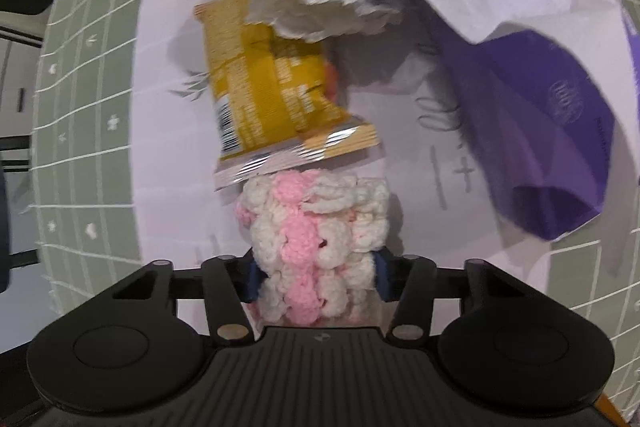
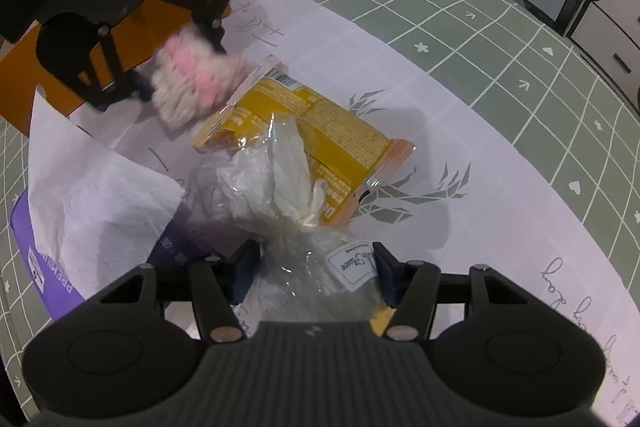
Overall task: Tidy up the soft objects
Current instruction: 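Grasp the crocheted item with the left gripper while the right gripper grasps the clear plastic bag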
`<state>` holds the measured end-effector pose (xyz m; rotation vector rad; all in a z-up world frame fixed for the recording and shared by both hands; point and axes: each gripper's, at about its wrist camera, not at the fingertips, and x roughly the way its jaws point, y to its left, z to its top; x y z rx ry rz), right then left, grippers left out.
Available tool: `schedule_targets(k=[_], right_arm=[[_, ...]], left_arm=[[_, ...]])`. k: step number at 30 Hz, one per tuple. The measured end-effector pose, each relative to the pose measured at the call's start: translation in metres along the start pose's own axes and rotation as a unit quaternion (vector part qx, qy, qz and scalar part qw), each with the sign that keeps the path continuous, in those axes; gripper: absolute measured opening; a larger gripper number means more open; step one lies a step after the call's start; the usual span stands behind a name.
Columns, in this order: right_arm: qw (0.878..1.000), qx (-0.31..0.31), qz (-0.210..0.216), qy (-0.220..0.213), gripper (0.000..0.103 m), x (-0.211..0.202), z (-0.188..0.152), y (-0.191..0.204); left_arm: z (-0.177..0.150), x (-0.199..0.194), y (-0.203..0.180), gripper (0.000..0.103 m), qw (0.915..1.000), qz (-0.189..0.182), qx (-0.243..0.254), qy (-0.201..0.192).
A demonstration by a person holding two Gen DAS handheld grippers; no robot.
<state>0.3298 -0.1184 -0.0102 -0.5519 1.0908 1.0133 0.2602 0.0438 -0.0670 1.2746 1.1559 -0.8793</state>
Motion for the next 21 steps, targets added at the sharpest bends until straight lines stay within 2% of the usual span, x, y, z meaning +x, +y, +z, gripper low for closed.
schedule_targets(k=[10, 21], right_arm=[[1.000, -0.002, -0.026, -0.001, 0.056, -0.017, 0.003, 0.007], [0.996, 0.027, -0.081, -0.014, 0.055, -0.062, -0.008, 0.007]], left_arm=[[-0.010, -0.018, -0.011, 0.059, 0.9994, 0.033, -0.008, -0.003], [-0.030, -0.044, -0.035, 0.059, 0.9990, 0.044, -0.012, 0.005]])
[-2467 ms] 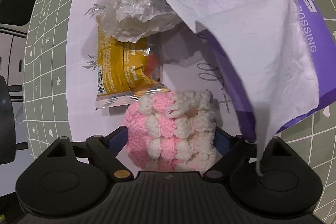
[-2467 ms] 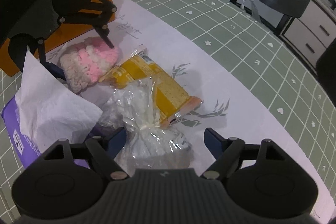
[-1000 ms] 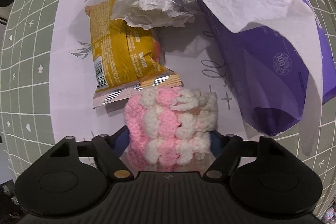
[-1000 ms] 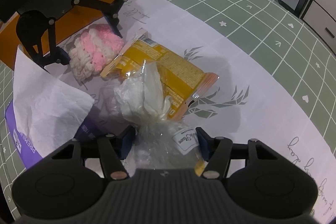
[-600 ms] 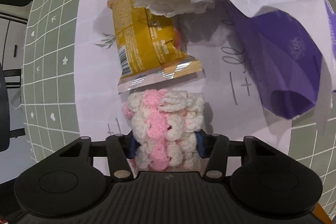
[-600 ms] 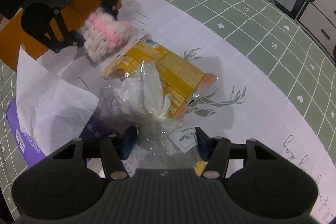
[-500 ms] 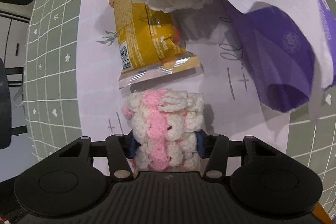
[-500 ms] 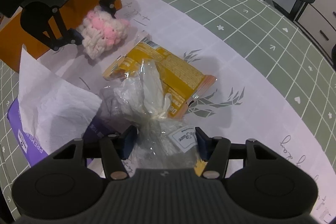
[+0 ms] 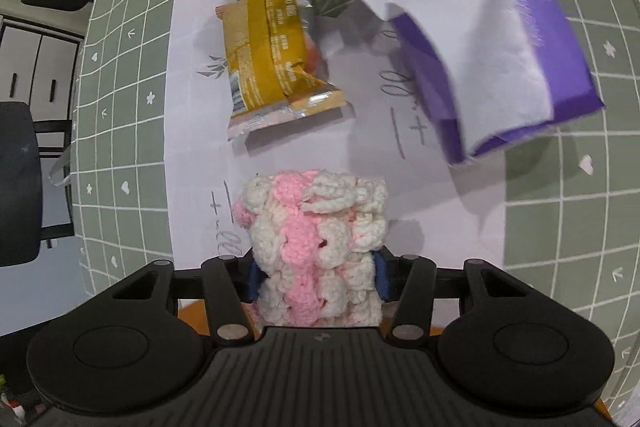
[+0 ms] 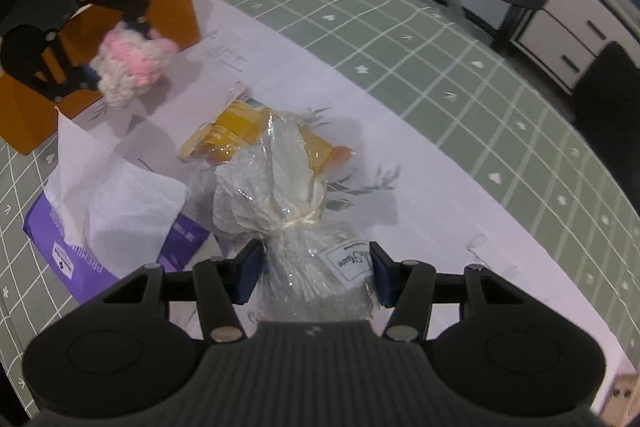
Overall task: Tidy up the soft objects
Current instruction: 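Grasp the crocheted item with the left gripper while the right gripper grasps the clear plastic bag, then carry the crocheted item in the left gripper while the right gripper carries the bag toward the box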
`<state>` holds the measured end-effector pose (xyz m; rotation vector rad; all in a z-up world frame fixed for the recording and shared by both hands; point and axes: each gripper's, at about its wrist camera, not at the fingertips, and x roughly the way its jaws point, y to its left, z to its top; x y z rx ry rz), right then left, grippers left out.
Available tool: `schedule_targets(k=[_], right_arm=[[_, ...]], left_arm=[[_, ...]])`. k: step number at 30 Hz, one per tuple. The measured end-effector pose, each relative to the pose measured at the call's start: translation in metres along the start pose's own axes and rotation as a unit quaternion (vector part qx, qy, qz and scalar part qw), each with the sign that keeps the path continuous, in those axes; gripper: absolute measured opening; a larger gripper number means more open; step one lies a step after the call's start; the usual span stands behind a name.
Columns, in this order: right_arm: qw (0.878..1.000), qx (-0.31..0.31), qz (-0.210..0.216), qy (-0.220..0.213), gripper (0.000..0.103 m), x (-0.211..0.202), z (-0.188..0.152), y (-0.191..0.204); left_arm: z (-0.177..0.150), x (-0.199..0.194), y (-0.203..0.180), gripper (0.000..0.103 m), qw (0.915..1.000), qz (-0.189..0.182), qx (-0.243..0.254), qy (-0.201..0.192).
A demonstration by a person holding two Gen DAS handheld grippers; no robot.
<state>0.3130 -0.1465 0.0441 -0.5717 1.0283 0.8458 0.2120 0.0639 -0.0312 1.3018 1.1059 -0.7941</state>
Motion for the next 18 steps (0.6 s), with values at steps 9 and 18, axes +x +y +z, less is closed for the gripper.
schedule_targets(k=[9, 18], right_arm=[[0.998, 0.037, -0.048, 0.013, 0.054, -0.027, -0.039, -0.002], [0.998, 0.031, -0.048, 0.029, 0.054, -0.045, -0.088, 0.033]], left_arm=[[-0.011, -0.022, -0.045, 0.059, 0.9998, -0.002, 0.006, 0.017], [-0.011, -0.034, -0.121, 0.059, 0.9987, 0.000, 0.050, 0.008]])
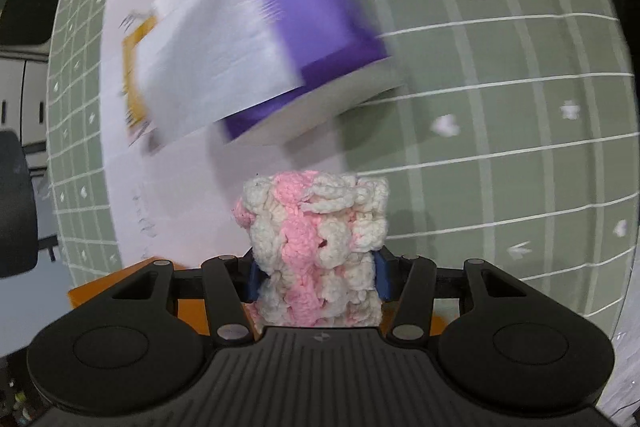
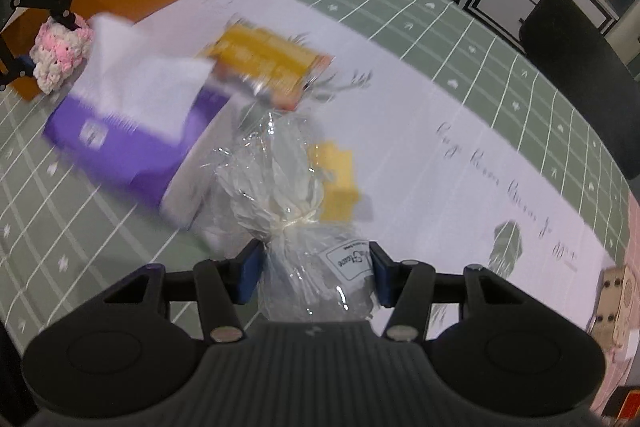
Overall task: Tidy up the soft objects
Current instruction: 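Carry the crocheted item in the left gripper while the right gripper carries the bag toward the box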
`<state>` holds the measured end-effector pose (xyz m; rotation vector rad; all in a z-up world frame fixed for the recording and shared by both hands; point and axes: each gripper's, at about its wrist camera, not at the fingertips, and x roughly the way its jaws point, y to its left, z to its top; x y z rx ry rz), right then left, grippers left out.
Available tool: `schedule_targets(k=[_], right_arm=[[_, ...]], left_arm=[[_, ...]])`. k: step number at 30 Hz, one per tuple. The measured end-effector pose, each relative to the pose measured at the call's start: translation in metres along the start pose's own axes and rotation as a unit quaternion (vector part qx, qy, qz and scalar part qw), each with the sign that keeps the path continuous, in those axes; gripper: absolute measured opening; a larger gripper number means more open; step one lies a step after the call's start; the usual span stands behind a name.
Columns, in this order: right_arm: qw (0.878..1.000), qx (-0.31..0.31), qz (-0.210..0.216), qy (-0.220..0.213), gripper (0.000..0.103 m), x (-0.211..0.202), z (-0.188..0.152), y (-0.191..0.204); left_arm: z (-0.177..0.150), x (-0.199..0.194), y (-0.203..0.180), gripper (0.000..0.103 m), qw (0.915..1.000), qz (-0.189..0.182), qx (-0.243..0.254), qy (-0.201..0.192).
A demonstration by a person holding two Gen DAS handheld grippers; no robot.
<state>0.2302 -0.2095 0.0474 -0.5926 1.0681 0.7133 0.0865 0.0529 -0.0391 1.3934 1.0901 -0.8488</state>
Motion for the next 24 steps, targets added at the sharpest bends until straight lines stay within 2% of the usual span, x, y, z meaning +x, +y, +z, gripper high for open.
schedule_targets(k=[9, 14, 18, 24], right_arm=[[1.000, -0.023, 0.006, 0.006, 0.054, -0.033, -0.050, 0.048], [0.998, -0.056, 0.016, 0.009, 0.054, -0.050, -0.066, 0.088], [0.996, -0.088, 0.031, 0.009, 0.054, -0.057, -0.068, 0.124], [0.987, -0.149, 0.051, 0.007, 0.054, -0.059, -0.052, 0.180]], left_arm=[[0.004, -0.018, -0.073, 0.059, 0.9988, 0.004, 0.040, -0.030], [0.003, -0.027, -0.099, 0.059, 0.9968, 0.032, 0.044, -0.059], [-0.002, -0.033, -0.117, 0.059, 0.9959, 0.039, 0.040, -0.072], [-0.014, -0.044, -0.138, 0.059, 0.9950, 0.045, 0.037, -0.081]])
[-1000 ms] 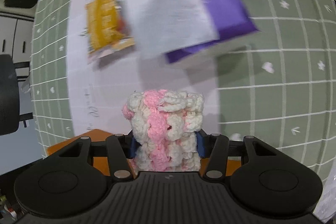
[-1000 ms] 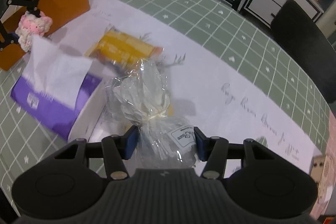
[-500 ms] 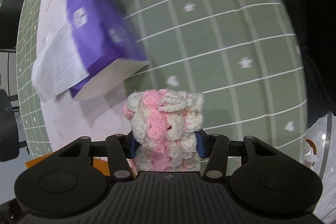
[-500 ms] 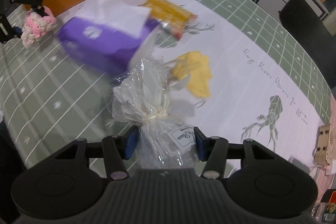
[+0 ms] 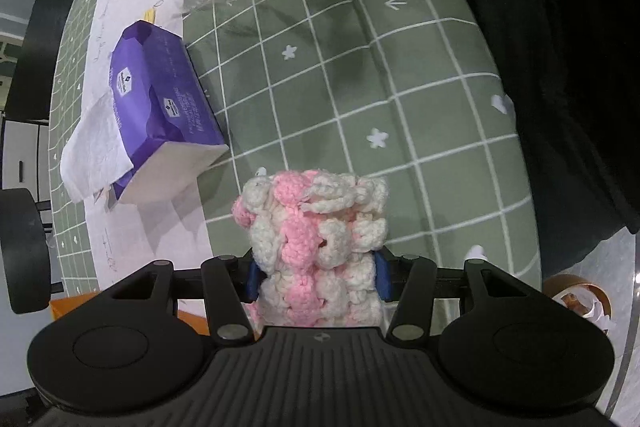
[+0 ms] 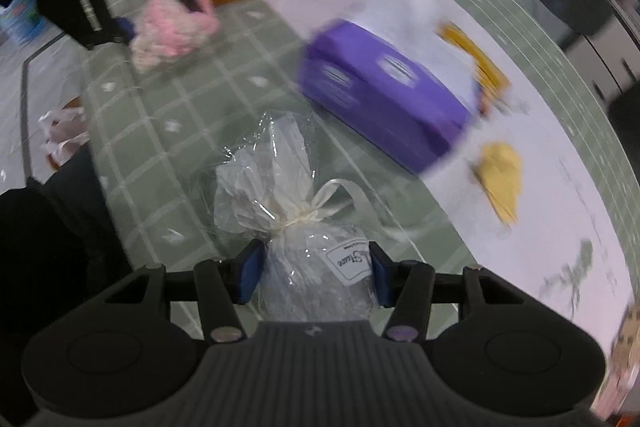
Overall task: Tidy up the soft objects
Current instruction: 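Carry the crocheted item in the left gripper while the right gripper carries the bag toward the box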
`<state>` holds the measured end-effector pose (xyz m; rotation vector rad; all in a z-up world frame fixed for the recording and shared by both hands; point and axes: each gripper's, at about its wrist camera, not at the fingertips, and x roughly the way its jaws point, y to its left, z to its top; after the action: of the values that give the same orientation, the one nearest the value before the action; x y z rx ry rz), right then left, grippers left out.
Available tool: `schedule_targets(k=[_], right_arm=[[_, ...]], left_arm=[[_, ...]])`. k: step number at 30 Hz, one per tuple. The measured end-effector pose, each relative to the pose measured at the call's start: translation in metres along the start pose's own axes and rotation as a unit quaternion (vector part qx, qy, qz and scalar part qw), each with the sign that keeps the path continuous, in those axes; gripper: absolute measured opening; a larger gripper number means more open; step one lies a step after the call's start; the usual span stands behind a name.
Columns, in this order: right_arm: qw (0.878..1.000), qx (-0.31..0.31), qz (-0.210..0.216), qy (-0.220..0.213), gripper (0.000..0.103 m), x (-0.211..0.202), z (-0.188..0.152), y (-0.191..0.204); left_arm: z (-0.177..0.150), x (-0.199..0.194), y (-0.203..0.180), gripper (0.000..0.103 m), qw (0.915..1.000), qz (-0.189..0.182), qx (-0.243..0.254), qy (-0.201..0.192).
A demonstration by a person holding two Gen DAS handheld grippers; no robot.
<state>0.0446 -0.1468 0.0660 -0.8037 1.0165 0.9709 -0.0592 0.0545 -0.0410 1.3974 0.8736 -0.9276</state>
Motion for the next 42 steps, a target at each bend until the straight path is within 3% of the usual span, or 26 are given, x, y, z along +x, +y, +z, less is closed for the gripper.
schedule_targets(k=[7, 17, 22, 32, 42], right_arm=[[0.996, -0.077, 0.025, -0.039, 0.054, -0.011, 0.060, 0.049], [0.984, -0.154, 0.014, -0.094, 0.054, -0.044, 0.151, 0.083], [0.978, -0.171, 0.003, -0.120, 0.054, -0.064, 0.193, 0.081], [0.968, -0.168, -0.042, -0.184, 0.054, -0.109, 0.277, 0.051], [0.967, -0.136, -0.068, -0.206, 0.054, -0.102, 0.335, 0.004]], left_arm=[[-0.026, -0.028, -0.008, 0.059, 0.9990, 0.010, -0.037, -0.021], [-0.084, -0.079, 0.016, 0.059, 0.9916, 0.050, -0.114, -0.036], [-0.109, -0.104, 0.044, 0.059, 0.9862, 0.081, -0.141, -0.034], [-0.165, -0.147, 0.124, 0.059, 0.9654, 0.142, -0.215, -0.039], [-0.203, -0.131, 0.191, 0.059, 0.9450, 0.154, -0.286, -0.041]])
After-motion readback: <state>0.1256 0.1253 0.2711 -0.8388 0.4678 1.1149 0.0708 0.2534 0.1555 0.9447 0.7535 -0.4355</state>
